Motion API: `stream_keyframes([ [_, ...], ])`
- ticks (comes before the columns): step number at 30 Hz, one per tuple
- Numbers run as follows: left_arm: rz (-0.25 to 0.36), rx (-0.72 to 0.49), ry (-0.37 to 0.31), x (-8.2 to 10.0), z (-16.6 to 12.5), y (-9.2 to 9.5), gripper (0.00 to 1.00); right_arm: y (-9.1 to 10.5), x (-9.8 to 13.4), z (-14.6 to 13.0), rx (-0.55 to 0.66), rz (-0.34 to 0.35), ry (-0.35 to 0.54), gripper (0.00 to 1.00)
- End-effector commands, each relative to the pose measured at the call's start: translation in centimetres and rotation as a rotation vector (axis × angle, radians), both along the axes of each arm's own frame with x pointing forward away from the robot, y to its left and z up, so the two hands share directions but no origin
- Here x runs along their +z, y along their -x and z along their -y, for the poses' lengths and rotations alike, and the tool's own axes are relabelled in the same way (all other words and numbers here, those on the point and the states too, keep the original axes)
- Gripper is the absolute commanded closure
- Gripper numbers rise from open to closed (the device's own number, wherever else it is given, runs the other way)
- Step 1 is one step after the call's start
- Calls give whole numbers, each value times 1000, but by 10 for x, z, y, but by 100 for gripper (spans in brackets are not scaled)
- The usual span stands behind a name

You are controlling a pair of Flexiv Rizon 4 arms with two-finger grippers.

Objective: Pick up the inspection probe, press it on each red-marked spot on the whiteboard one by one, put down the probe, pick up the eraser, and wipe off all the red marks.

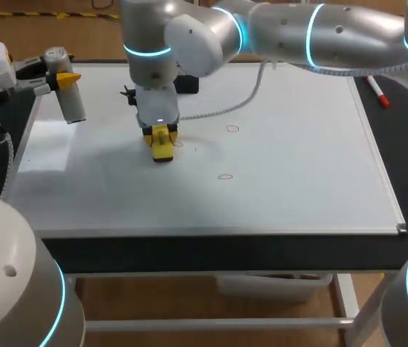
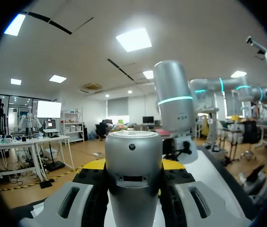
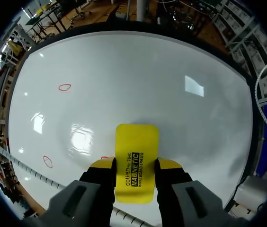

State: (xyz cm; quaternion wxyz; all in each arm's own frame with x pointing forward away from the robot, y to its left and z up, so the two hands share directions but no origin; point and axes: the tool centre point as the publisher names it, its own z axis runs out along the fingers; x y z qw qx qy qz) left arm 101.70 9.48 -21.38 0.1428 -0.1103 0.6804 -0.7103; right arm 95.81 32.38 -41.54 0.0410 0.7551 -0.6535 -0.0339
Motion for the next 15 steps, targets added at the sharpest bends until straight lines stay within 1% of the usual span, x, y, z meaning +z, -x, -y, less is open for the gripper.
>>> stream_keyframes([
  [1, 2, 2, 1, 0, 1, 0, 100, 1, 0, 6, 0, 3, -7, 100],
  [15, 2, 2, 1, 0, 1, 0, 100, 0, -7, 29, -61, -7, 0, 100],
])
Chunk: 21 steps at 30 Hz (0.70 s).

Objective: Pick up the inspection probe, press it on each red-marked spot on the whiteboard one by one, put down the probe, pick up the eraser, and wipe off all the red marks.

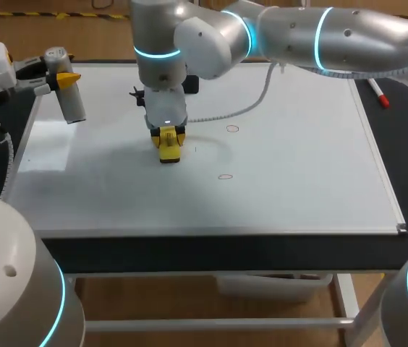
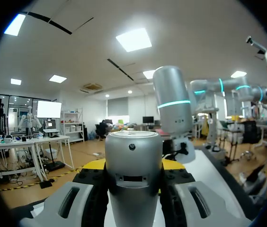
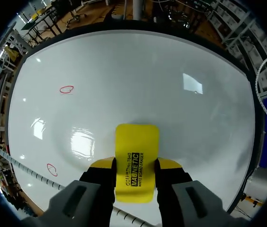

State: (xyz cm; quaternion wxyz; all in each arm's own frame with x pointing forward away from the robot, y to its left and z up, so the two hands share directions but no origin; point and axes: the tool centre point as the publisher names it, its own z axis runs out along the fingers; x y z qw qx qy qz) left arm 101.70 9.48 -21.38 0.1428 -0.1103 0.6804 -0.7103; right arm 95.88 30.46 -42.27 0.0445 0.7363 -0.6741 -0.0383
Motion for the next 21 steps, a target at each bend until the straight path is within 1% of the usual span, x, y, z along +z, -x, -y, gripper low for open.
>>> stream_keyframes([
  [1, 2, 2, 1, 0, 1, 0, 100, 1, -1, 12, -10, 2, 1, 100],
  [14, 2, 2, 1, 0, 1, 0, 100, -2, -5, 47, -85, 2, 24, 100],
  [21, 2, 2, 1, 0, 1, 0, 100, -4, -3, 57, -103, 3, 28, 100],
])
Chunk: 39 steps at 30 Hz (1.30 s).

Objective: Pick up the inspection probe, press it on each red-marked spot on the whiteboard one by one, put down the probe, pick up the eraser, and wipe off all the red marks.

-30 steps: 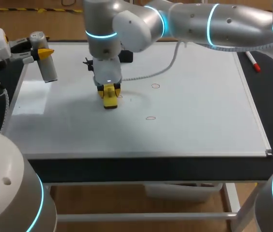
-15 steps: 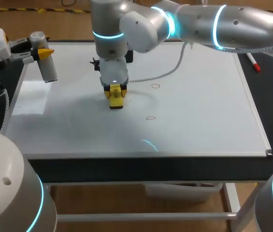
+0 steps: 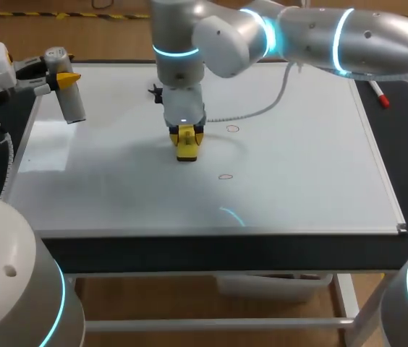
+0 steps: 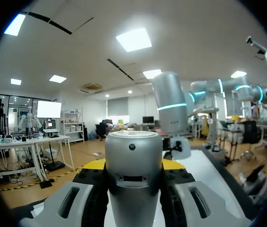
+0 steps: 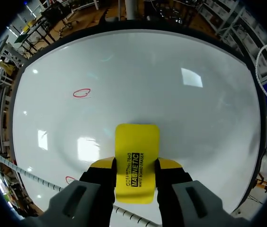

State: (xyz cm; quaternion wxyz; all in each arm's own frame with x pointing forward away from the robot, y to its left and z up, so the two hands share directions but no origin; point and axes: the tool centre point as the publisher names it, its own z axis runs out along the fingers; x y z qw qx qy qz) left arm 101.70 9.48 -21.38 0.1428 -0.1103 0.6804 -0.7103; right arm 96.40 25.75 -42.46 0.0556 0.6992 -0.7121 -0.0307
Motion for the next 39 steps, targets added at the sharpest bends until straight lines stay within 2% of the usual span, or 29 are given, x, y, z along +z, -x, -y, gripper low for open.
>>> stream_keyframes([
  [1, 2, 2, 1, 0, 1, 0, 100, 0, 0, 11, 2, 6, -3, 100],
  [9, 2, 2, 1, 0, 1, 0, 100, -6, 23, 26, 12, -6, -6, 100],
  [16, 2, 2, 1, 0, 1, 0, 100, -21, 39, 55, -39, 6, -18, 100],
  [26, 2, 2, 1, 0, 1, 0, 100, -43, 60, 138, -212, 43, -33, 100],
  [39, 2, 2, 1, 0, 1, 0, 100, -54, 62, 243, -408, 40, -26, 100],
])
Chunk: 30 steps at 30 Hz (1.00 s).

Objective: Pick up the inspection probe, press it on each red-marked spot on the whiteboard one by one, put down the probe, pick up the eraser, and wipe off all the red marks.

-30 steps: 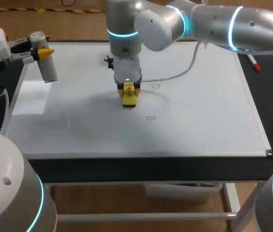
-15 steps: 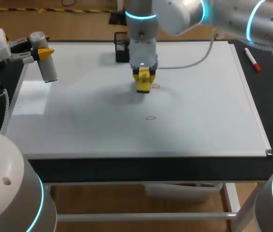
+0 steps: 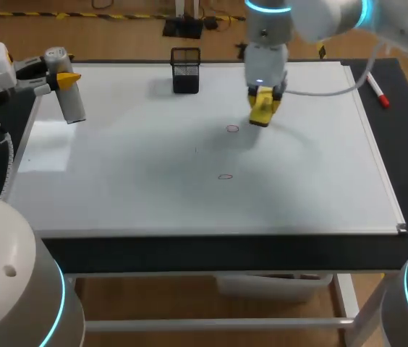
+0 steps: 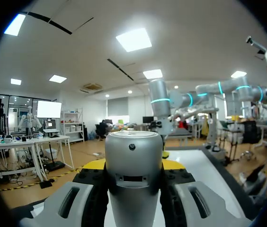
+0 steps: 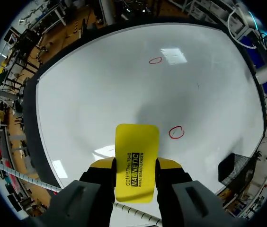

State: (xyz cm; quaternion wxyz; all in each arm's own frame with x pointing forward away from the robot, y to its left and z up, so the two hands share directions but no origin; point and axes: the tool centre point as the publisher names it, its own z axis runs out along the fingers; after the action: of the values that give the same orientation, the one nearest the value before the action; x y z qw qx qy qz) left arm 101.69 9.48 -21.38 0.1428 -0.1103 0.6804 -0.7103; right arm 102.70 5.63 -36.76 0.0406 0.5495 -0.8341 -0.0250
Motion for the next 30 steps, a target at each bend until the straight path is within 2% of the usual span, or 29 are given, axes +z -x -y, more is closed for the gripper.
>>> stream_keyframes([
  [1, 2, 2, 1, 0, 1, 0, 100, 9, 5, 48, -33, 15, -41, 100],
  [3, 2, 2, 1, 0, 1, 0, 100, 9, 4, 61, -47, 20, -70, 100],
  [13, 2, 2, 1, 0, 1, 0, 100, 9, -1, 112, -111, 7, -52, 100],
  [16, 2, 2, 1, 0, 1, 0, 100, 9, -4, 123, -119, 2, -71, 100],
  [30, 2, 2, 1, 0, 1, 0, 100, 5, -13, 145, -142, -34, -65, 100],
])
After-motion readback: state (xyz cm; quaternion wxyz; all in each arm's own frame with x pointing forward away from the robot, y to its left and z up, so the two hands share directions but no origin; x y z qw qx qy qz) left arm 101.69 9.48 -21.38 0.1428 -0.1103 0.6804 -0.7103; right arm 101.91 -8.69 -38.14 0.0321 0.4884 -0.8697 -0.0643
